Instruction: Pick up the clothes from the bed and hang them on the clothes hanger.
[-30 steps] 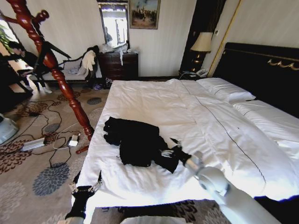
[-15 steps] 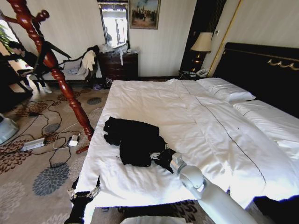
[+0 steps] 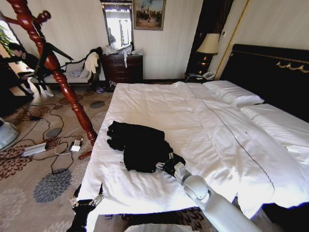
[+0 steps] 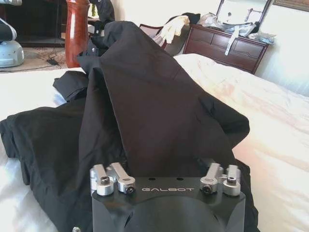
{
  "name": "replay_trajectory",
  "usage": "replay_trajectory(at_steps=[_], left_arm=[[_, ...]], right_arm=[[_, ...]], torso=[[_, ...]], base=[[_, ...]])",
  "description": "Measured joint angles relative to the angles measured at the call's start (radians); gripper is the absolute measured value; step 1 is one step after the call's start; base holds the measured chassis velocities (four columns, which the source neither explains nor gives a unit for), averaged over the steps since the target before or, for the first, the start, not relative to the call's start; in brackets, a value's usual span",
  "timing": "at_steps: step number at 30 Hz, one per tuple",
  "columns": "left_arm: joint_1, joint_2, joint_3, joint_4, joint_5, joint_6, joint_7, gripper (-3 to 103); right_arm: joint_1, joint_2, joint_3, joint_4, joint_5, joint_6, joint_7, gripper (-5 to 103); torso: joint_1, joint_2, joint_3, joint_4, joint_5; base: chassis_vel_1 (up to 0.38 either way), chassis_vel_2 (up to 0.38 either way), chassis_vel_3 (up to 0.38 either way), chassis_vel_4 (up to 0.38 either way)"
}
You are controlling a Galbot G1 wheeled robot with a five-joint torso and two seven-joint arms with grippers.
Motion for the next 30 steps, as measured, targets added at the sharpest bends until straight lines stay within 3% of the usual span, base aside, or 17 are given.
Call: replay_trajectory(at_steps=[4, 6, 12, 14, 17, 20, 24, 27, 30], left_arm=[[-0.005, 0.000, -0.003, 0.003, -0.019, 0.000, 0.000, 100], [-0.007, 0.000, -0.003, 0.003, -0.023, 0.001, 0.000, 100], [-0.012, 0.000, -0.004, 0.003, -0.027, 0.004, -0.001, 100], [-0.012, 0.000, -0.004, 0.004, -0.028, 0.004, -0.001, 100], [-0.013, 0.000, -0.007, 0.007, -0.029, 0.004, -0.001, 100], [-0.013, 0.000, -0.009, 0.007, -0.030, 0.003, -0.002, 100], [-0.014, -0.001, -0.006, 0.008, -0.029, 0.003, -0.002, 100], [-0.016, -0.004, 0.001, 0.012, -0.023, 0.003, -0.003, 100], [-0.018, -0.004, 0.006, 0.017, -0.018, 0.002, -0.003, 100]], right_arm=[[-0.006, 0.014, 0.000, -0.004, 0.018, 0.000, 0.010, 54], [-0.009, 0.018, -0.002, -0.004, 0.019, 0.001, 0.012, 54], [-0.010, 0.027, -0.021, -0.011, 0.015, 0.001, 0.023, 25], [-0.010, 0.028, -0.023, -0.012, 0.013, 0.001, 0.025, 25], [-0.019, 0.033, -0.025, -0.013, 0.012, 0.001, 0.041, 9], [-0.029, 0.035, -0.013, -0.002, 0.025, 0.001, 0.065, 2], [-0.038, 0.015, 0.041, 0.050, 0.110, -0.003, 0.091, 1], [-0.028, -0.032, 0.122, 0.118, 0.246, -0.022, 0.123, 0], [-0.013, -0.068, 0.185, 0.146, 0.321, -0.032, 0.138, 0]], torso=[[0.000, 0.000, 0.000, -0.0001, 0.0000], [0.000, 0.000, 0.000, -0.0001, 0.0000], [0.000, 0.000, 0.000, -0.0001, 0.0000], [0.000, 0.000, 0.000, -0.0001, 0.0000], [0.000, 0.000, 0.000, 0.0000, 0.0000], [0.000, 0.000, 0.000, -0.0001, 0.0001], [0.000, 0.000, 0.000, -0.0001, 0.0002], [0.000, 0.000, 0.000, -0.0002, 0.0000], [0.000, 0.000, 0.000, 0.0000, 0.0000]], base=[[0.000, 0.000, 0.000, 0.000], [0.000, 0.000, 0.000, 0.000], [0.000, 0.000, 0.000, 0.000], [0.000, 0.000, 0.000, 0.000], [0.000, 0.000, 0.000, 0.000], [0.000, 0.000, 0.000, 0.000], [0.000, 0.000, 0.000, 0.000], [0.000, 0.000, 0.000, 0.000], [0.000, 0.000, 0.000, 0.000]])
